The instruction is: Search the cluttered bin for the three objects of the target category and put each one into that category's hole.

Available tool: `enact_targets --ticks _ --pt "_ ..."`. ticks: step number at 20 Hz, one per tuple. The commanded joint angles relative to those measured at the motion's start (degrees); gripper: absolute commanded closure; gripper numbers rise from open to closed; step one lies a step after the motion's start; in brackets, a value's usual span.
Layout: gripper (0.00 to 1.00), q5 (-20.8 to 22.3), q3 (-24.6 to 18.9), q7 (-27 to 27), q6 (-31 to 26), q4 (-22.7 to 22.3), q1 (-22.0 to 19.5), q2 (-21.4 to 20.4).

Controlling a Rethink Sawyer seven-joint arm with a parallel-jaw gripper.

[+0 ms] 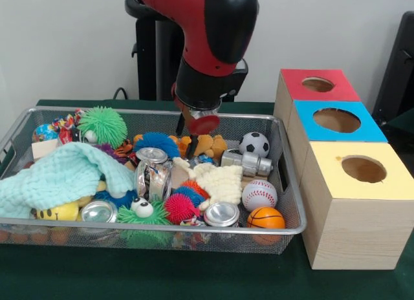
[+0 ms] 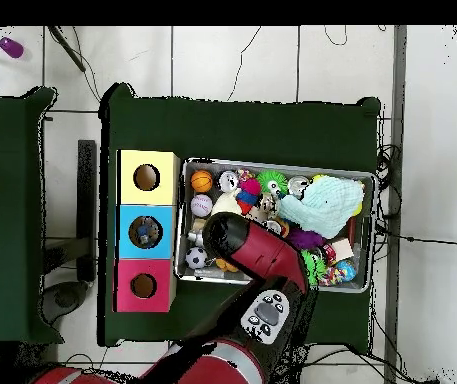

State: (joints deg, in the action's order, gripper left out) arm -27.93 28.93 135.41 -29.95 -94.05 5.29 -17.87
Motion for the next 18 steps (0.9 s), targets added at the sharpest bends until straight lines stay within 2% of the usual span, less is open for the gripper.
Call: enact_targets --ticks 1,4,9,15,18 --pt "0.0 -5.98 -13.35 10.0 8.37 -1.09 -3.43 -2.18" --pt "0.0 -7.12 -17.82 9.18 14.4 -4.7 -6.0 -3.45" --pt "0.0 -6.74 -25.28 11.6 24.14 -9.94 -10.94 -4.43" --pt "0.0 -6.0 -27.41 13.37 26.79 -12.46 -13.06 -4.18" --pt "0.0 -6.97 -26.49 13.04 24.32 -12.98 -12.66 -4.3"
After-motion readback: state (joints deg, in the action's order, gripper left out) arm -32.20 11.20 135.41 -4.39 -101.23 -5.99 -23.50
